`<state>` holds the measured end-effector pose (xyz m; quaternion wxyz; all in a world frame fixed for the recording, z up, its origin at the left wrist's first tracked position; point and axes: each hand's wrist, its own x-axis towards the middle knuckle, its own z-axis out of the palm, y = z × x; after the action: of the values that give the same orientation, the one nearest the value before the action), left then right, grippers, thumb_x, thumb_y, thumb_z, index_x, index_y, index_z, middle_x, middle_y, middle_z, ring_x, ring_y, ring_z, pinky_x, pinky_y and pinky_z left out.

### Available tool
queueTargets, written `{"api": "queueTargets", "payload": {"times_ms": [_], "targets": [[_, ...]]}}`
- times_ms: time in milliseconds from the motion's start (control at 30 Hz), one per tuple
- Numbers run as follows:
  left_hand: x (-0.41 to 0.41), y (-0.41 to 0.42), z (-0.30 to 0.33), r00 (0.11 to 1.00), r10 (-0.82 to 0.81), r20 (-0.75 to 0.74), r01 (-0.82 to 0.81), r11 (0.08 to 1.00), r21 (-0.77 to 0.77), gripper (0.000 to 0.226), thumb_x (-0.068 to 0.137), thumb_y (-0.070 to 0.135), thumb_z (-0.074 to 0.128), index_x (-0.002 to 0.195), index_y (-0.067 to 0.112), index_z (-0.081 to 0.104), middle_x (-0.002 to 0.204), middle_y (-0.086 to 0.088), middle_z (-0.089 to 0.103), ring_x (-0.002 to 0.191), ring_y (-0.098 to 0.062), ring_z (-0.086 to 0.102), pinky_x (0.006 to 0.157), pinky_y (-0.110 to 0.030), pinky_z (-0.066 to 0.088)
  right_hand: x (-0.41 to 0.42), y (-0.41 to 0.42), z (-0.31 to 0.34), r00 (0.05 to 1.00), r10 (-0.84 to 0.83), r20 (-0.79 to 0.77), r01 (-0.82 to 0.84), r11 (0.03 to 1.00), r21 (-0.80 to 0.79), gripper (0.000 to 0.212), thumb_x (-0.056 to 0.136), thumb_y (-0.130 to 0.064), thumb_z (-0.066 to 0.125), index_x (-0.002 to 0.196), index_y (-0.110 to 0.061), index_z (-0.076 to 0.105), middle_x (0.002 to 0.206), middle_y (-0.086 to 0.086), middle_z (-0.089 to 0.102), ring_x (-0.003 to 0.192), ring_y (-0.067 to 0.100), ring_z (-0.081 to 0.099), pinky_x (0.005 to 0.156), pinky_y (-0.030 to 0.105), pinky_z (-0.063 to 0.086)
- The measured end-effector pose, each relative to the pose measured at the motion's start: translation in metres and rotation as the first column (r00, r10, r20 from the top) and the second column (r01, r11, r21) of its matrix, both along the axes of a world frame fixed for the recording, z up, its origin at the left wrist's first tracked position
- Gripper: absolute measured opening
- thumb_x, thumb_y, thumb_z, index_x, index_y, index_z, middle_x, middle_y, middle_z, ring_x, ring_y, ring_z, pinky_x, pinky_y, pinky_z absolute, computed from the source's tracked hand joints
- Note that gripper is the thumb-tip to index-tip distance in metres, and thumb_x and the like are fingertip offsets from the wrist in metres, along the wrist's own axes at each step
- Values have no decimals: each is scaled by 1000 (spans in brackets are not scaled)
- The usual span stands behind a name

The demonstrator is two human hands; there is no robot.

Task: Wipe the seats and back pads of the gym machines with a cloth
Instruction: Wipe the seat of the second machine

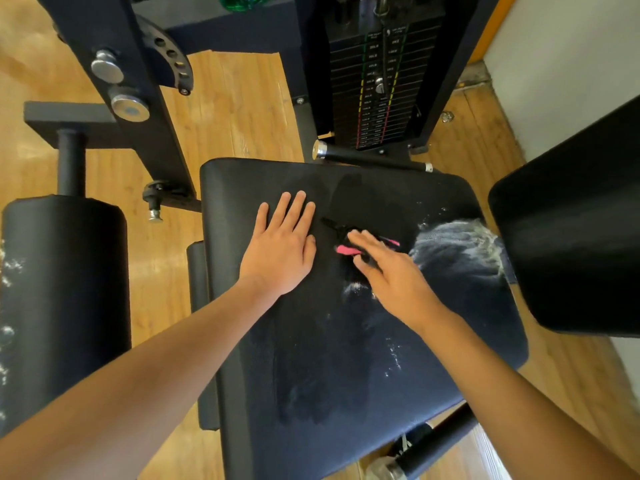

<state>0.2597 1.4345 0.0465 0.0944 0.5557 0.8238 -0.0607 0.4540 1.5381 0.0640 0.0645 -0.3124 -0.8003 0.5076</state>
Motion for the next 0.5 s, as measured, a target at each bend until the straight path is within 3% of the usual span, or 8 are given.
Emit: {"api": "queueTargets", "payload": {"times_ms": [133, 233, 300, 500], "targets": [[-1, -1, -1, 1000, 2, -6, -2, 1000, 11, 62, 107, 41, 20, 164, 17, 18, 172, -6, 10, 159, -27, 4, 128, -53, 8, -23, 30, 6, 979, -196, -58, 199, 979, 39, 45, 102, -22, 48, 147, -23, 42, 153, -5, 39, 147, 7, 19, 121, 30, 17], [-1, -1, -2, 1000, 2, -11, -2, 1000, 18, 62, 107, 41, 21, 164, 16, 18, 172, -6, 11, 159, -27, 5, 128, -54, 9, -31, 25, -13, 994, -31, 108, 17, 992, 126, 47, 103, -28, 46, 149, -22, 37, 159, -3, 30, 150, 15, 14, 123, 40, 11], [-1, -1, -2, 1000, 1, -6, -1, 1000, 20, 62, 107, 41, 22, 164, 16, 18, 172, -6, 10, 159, -27, 4, 128, -53, 8, -23, 6, -26, 989, 72, 132, -89, 988, 127, 50, 103, -24, 47, 151, -17, 34, 161, -2, 22, 150, 13, 7, 124, 35, 4], [0, -1, -1, 1000, -5, -1, 5, 999, 33, 61, 108, 40, 23, 164, 16, 18, 172, -6, 12, 159, -28, 5, 128, -53, 8, 4, -26, -24, 982, 128, 137, -154, 968, 201, 50, 103, -25, 46, 151, -18, 32, 161, -6, 19, 145, 0, 0, 117, 16, -5]]}}
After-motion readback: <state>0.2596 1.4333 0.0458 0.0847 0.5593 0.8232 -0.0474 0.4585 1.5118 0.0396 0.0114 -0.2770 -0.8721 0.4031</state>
